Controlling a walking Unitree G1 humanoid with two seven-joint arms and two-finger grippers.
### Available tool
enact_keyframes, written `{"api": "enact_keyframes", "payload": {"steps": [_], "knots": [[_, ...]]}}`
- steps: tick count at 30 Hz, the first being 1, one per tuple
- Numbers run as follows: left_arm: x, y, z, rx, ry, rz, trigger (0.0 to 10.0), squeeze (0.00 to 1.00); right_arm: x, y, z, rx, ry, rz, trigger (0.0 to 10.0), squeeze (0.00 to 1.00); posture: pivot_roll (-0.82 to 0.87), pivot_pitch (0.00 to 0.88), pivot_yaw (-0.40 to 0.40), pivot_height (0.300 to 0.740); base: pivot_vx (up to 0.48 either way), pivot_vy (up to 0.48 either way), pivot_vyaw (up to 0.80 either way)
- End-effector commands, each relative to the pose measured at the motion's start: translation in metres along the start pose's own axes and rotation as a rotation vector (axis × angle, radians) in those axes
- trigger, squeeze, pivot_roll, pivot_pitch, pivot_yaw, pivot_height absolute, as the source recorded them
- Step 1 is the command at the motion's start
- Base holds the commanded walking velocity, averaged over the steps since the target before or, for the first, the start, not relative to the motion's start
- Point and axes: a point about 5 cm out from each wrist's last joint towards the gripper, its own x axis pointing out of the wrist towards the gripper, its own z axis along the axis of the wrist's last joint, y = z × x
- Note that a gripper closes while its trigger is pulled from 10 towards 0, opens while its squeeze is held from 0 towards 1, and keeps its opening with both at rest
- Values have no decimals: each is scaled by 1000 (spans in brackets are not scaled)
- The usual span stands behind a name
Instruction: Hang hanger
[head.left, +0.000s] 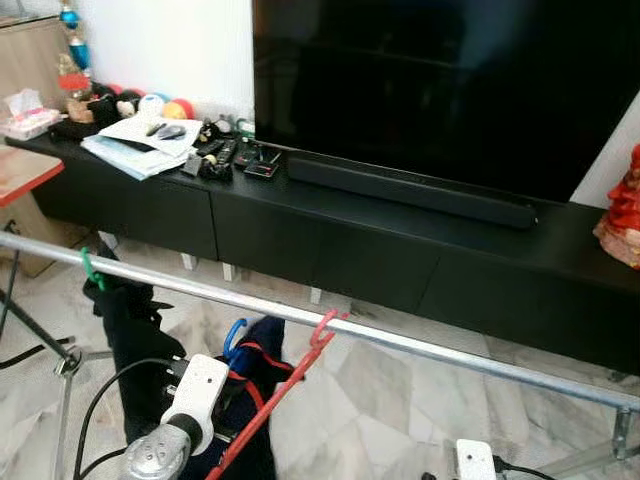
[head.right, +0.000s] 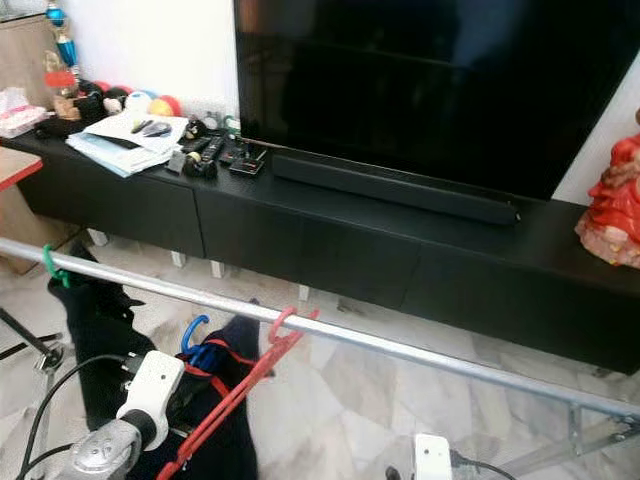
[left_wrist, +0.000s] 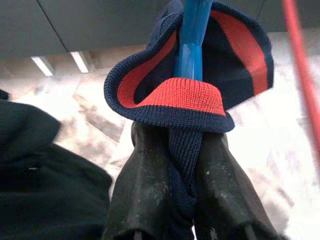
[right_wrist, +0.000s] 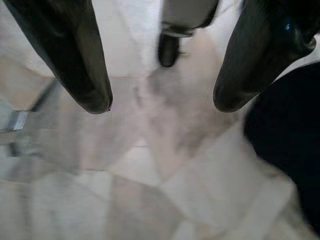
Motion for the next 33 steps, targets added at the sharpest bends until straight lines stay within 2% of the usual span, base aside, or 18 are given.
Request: {"api": "enact_keyframes", "payload": {"steps": [1,4,8,13,20,24,29,33], "knots": [[4,-1,17,16,-87,-9,10000,0,-1,-6,-3,-2,8,-17,10000,0,176,5,-57,740,0,0,0],[5,2,22,26,-109,-10,10000,0,-1,-7,-3,-2,6,-19,10000,0,177,0,-57,740,0,0,0],[7,2,26,103,-115,-48,10000,0,-1,-7,-3,-5,4,-24,10000,0,178,0,-58,740,0,0,0],[12,8,33,101,-137,-26,10000,0,-1,-7,-2,-7,3,-24,10000,0,178,0,-62,740,0,0,0],[28,18,44,65,-142,57,10000,0,-1,-7,-1,-3,3,-24,10000,0,170,8,-66,740,0,0,0],[39,24,53,81,-135,86,10000,0,-1,-8,-2,-5,6,-29,10000,0,168,11,-67,740,0,0,0],[46,26,61,88,-151,85,10000,0,-1,-8,-2,-2,5,-31,10000,0,164,13,-65,740,0,0,0],[53,31,65,93,-132,126,10000,0,-1,-8,-3,-5,13,-30,10000,0,165,16,-66,740,0,0,0]]}}
